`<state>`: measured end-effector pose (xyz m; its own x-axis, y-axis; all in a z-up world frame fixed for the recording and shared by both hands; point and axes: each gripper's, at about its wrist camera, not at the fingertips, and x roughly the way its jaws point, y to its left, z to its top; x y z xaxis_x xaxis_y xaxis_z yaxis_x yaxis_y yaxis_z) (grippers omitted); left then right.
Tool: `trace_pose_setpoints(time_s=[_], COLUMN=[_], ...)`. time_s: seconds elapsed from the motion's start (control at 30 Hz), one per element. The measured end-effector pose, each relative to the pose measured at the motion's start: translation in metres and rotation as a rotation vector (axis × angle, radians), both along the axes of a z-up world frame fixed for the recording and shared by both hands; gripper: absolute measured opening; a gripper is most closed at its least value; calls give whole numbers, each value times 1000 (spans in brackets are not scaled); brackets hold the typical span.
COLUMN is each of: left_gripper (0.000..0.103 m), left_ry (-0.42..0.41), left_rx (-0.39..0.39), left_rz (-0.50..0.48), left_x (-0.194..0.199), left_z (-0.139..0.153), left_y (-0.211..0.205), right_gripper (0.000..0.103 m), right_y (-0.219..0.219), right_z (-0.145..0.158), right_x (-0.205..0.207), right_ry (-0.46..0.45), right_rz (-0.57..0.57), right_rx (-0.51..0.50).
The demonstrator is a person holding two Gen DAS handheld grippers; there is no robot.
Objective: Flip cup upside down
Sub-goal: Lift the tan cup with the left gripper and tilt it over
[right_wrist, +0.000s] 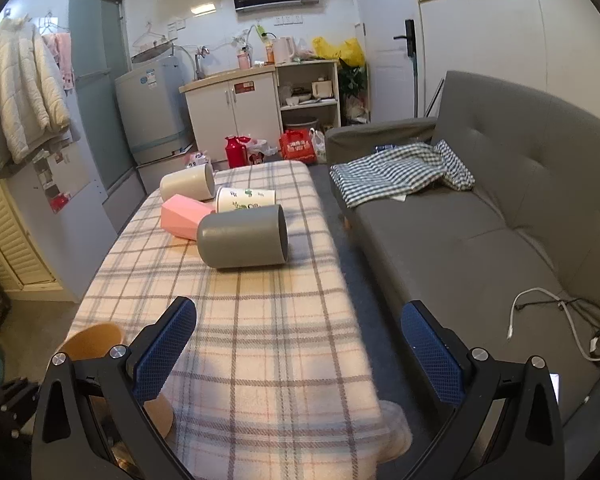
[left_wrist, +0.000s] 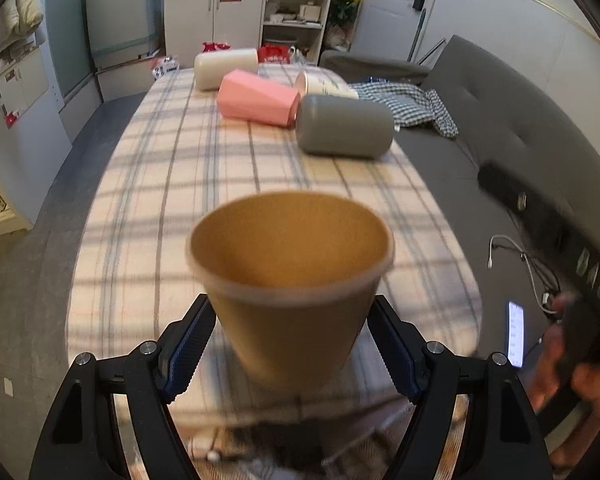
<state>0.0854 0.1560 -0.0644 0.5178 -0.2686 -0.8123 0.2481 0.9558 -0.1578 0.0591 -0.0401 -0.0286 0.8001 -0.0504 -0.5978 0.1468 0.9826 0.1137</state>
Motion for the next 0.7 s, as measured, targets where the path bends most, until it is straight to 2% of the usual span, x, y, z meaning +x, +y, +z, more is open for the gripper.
trace_pose_setpoints(time_s=[0.13, 0.3, 0.43, 0.53, 0.7], left_gripper=[80, 80, 81, 86, 86], left_ry=[3, 3, -18, -30, -40], left_rx=[-10, 13, -8, -16, -26], left_rz=[11, 43, 39, 36, -1], left_x=[26, 48, 47, 41, 23], left_z=[-1, -11, -12, -12, -12], left_y=[-2, 1, 7, 13, 25], right_gripper=[103, 103, 103, 103, 103], right_y=[-4, -5, -6, -3, 10], right_z=[-7, -14, -14, -12, 0], right_x=[8, 16, 18, 17, 12], right_ry=[14, 31, 35, 30, 6], right_rz=[-4, -6, -9, -10, -16], right_rx=[4, 0, -4, -16, -37])
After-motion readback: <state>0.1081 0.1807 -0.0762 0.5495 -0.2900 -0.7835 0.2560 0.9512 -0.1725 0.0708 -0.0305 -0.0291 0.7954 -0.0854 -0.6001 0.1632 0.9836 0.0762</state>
